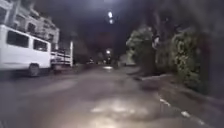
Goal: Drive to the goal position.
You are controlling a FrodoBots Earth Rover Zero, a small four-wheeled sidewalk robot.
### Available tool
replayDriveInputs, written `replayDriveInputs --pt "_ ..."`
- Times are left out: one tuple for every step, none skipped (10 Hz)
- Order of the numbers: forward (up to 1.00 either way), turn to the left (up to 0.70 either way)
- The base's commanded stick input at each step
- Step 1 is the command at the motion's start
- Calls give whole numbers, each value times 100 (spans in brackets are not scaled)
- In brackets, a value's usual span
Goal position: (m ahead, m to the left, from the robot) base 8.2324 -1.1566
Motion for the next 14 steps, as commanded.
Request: replayDriveInputs --pt "70 0" --pt "70 0" --pt "70 0" --pt "70 0" --pt "70 0" --pt "70 0" --pt "70 0" --pt "70 0" --pt "70 0" --pt "70 0" --pt "70 0" --pt "70 0" --pt "70 0" --pt "70 0"
